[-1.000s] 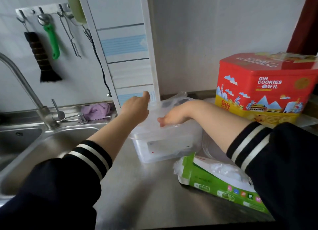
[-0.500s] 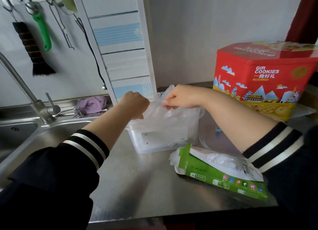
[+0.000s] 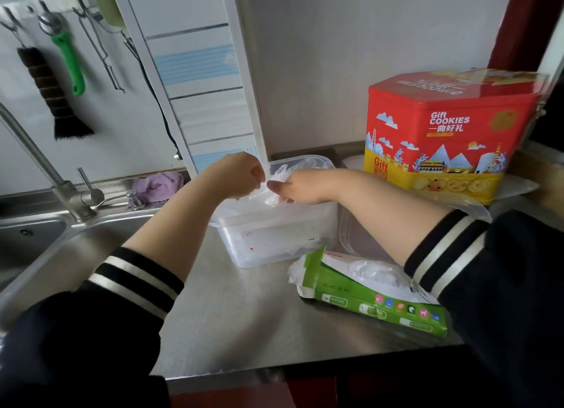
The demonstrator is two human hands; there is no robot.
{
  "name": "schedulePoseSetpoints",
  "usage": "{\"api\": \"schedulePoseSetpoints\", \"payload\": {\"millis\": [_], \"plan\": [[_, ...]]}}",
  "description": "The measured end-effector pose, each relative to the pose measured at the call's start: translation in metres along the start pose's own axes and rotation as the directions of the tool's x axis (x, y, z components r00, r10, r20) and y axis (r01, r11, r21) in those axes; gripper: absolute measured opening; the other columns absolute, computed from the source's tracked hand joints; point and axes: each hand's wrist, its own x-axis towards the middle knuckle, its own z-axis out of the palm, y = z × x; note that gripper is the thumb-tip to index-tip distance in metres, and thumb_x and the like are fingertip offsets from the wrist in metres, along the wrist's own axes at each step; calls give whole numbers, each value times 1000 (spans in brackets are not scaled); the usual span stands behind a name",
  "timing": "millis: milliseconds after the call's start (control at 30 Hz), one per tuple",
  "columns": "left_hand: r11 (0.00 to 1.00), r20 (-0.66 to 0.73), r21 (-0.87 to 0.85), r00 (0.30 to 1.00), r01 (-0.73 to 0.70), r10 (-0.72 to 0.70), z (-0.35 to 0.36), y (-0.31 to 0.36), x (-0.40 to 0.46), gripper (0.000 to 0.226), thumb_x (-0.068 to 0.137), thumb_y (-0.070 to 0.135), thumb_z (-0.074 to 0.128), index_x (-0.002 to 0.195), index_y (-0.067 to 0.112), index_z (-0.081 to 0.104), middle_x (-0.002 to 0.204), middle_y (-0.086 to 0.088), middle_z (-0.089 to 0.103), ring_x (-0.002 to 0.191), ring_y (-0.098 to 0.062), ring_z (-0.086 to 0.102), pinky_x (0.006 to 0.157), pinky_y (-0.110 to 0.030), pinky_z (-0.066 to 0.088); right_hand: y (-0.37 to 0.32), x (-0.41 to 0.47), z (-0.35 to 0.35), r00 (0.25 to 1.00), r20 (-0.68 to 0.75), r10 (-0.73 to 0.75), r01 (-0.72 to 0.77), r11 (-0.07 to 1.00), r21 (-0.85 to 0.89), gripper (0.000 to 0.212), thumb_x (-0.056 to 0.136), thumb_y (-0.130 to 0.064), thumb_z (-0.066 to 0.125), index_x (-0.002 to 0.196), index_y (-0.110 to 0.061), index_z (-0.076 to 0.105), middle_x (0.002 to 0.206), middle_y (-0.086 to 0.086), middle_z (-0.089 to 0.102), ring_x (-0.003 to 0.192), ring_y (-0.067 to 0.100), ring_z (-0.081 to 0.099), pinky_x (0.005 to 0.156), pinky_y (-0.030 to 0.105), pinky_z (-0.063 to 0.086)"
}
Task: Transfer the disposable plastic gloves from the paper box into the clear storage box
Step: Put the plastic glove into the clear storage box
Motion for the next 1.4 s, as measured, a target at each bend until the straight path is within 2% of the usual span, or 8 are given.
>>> {"api": "schedulePoseSetpoints", "payload": {"millis": [100, 233, 367, 500, 700, 833, 1033, 1400], "plan": [[997, 218, -74, 976, 17, 0, 0, 11, -13, 22, 99, 14, 43, 99, 13, 65, 99, 1, 62, 82, -15, 67, 62, -31, 60, -3, 9, 5, 1000, -30, 9, -9, 1000, 2, 58, 100, -55, 27, 96, -12, 65, 86, 5, 61, 72, 20, 53, 62, 28, 37], [997, 351, -43, 935, 64, -45, 9, 8, -19, 28, 100, 12, 36, 105, 10, 64, 111, -2, 56, 86, -15, 66, 61, -34, 60, 10, 8, 5, 961, -276, 23, 52, 964, 261, 32, 100, -30, 41, 97, -13, 69, 98, 5, 68, 89, 23, 63, 75, 31, 48], [996, 322, -60, 946, 63, -40, 10, 2, -20, 29, 100, 16, 34, 101, 19, 63, 94, 3, 57, 79, -14, 65, 56, -29, 56, 24, -25, -9, 881, -426, 205, 348, 329, 878, 15, 99, -11, 50, 102, -8, 64, 90, 6, 69, 83, 18, 68, 81, 27, 56], [1000, 289, -26, 957, 2, 6, 8, 4, -22, 30, 101, 14, 36, 106, 10, 65, 100, -4, 61, 85, -21, 65, 68, -35, 60, 40, -64, -12, 886, -388, 253, 430, -138, 892, 15, 98, -10, 49, 97, -7, 64, 73, 4, 68, 68, 14, 66, 64, 23, 56], [954, -195, 301, 978, -15, 77, 14, 12, -30, 32, 98, 16, 38, 114, 18, 65, 115, -7, 66, 105, -30, 55, 87, -40, 46, 52, -118, 24, 912, -372, 171, 201, 606, 770, 12, 93, -20, 61, 96, -11, 68, 73, -2, 70, 67, 12, 65, 65, 25, 55], [956, -724, 62, 646, -288, 242, 41, 50, -69, 38, 95, 25, 32, 106, 10, 65, 92, -8, 68, 83, -29, 58, 65, -35, 45, 56, -136, 58, 969, -185, 164, -99, 943, 316, 46, 70, -65, 66, 100, -29, 69, 97, -14, 67, 91, 9, 63, 86, 34, 52], [769, -136, -472, 898, -431, 419, 125, 76, -95, 59, 82, 63, 51, 126, 23, 55, 116, 10, 66, 106, -5, 60, 93, -27, 46, 60, -137, 88, 908, -346, 235, -176, 965, 194, 17, 88, -39, 64, 99, -28, 71, 99, -4, 63, 92, 19, 61, 76, 31, 49], [749, -195, -516, 909, -415, 369, 166, 75, -88, 64, 65, 65, 72, 118, 34, 54, 109, 13, 64, 105, -10, 59, 94, -40, 47, 67, -132, 110, 769, -556, 316, 5, 866, 500, 16, 90, -25, 65, 74, -27, 64, 69, -8, 61, 63, 7, 53, 63, 30, 42]]}}
